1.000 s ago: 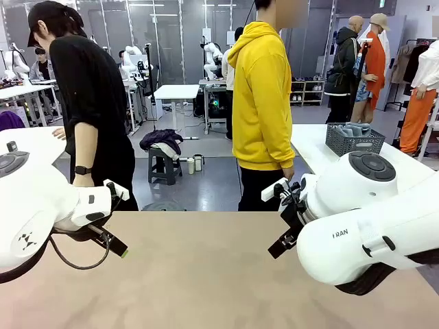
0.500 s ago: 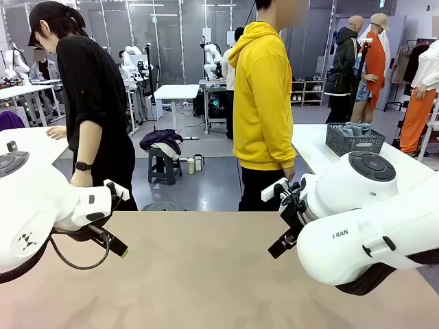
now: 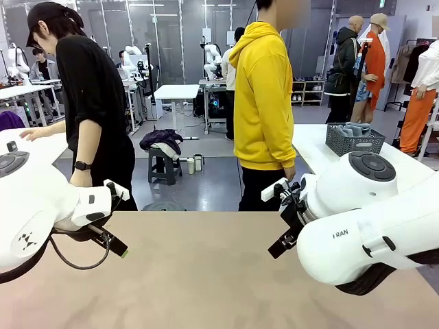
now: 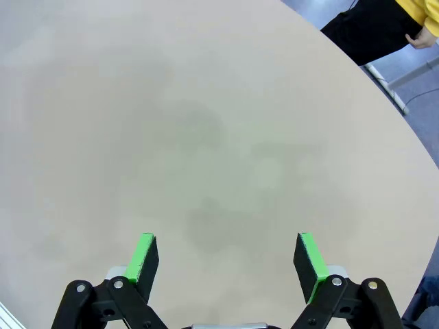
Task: Fold the towels and place them in the basket.
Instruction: When a person lays out a Towel with hook on the table, fold it in half twice.
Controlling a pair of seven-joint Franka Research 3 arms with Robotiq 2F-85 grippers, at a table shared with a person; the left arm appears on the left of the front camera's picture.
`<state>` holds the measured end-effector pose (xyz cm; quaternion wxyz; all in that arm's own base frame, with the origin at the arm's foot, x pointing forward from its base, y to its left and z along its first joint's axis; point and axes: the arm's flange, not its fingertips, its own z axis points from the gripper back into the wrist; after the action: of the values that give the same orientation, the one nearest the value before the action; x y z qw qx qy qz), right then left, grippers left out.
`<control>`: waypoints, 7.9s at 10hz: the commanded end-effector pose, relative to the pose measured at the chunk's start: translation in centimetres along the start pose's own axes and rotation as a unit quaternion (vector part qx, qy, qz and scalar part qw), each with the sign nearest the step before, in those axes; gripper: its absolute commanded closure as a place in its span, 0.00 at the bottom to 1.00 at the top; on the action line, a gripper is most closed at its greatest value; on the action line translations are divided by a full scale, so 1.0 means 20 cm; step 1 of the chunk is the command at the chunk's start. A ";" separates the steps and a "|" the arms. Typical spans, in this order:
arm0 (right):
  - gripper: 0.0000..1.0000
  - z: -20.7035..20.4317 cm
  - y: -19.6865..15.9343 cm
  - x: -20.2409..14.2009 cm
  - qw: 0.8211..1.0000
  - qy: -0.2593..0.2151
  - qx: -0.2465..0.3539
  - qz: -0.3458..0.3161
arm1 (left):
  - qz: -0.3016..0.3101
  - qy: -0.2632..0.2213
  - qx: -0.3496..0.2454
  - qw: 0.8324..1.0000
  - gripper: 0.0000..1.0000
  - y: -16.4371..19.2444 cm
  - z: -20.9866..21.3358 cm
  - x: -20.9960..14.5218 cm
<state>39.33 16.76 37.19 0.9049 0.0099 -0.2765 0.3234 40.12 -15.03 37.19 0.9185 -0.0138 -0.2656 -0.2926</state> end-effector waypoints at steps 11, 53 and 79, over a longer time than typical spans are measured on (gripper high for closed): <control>0.00 0.68 -0.51 0.12 0.963 -0.013 0.237 -0.124 | 0.033 0.018 -0.279 0.960 0.00 0.33 0.77 0.03; 0.00 1.00 -1.46 -1.08 0.817 -0.190 0.406 -0.363 | 0.281 -0.225 -0.408 0.839 0.00 1.20 1.12 -1.13; 0.00 1.00 -1.46 -1.08 0.817 -0.190 0.406 -0.363 | 0.281 -0.225 -0.408 0.839 0.00 1.20 1.12 -1.13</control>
<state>32.99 -22.70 47.88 0.8017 0.5357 -0.2621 0.0411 26.83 20.77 48.16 0.7940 -0.5221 -0.2999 -0.0842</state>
